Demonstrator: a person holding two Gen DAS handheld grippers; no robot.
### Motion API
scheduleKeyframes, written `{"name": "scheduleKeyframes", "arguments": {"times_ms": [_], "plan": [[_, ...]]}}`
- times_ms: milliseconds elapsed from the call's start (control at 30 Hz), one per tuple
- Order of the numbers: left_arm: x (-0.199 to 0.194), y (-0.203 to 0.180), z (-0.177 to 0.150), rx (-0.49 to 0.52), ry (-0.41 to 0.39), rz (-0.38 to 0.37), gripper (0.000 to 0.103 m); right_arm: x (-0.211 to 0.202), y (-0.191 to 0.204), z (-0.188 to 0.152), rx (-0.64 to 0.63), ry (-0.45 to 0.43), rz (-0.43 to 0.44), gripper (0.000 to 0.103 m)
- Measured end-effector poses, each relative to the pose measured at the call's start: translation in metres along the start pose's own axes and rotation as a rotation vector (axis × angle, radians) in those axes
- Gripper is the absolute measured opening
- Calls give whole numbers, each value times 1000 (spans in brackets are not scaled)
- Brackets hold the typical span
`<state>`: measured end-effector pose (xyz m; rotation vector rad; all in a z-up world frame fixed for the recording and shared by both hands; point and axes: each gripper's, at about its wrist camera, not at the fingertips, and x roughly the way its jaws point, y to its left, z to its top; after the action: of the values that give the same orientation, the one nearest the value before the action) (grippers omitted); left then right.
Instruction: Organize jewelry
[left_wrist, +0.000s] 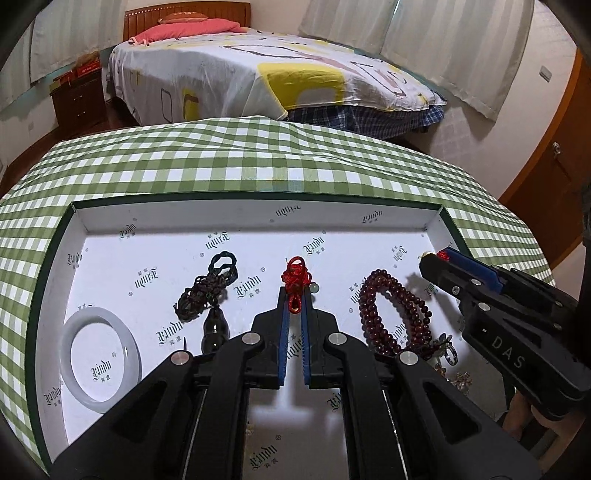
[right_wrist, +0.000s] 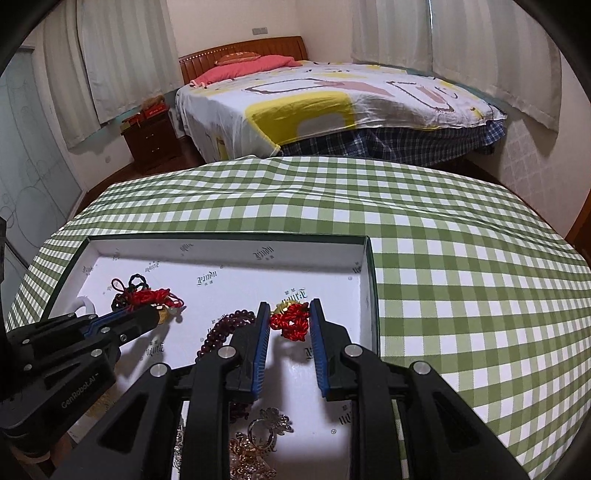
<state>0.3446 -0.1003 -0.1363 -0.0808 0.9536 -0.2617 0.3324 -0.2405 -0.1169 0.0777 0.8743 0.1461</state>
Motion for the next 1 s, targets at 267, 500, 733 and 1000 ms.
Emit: {"name": "scheduleKeyframes", "arguments": {"times_ms": [267,500,733,1000], "plan": [[-10,3,-1,-14,-38,7,46,-7,1,-1,-1,-30,-19,46],[-54,8,-14,-16,-144,16,69,-38,9,-12,4,-92,-35,63],[-116,13,-50,-6,-255,65,85,-92,25,-42,17,-166,-42,71],[-185,21,-104,-16,-322,112,91,-150,41,-89,30,-219,-56,77]]}}
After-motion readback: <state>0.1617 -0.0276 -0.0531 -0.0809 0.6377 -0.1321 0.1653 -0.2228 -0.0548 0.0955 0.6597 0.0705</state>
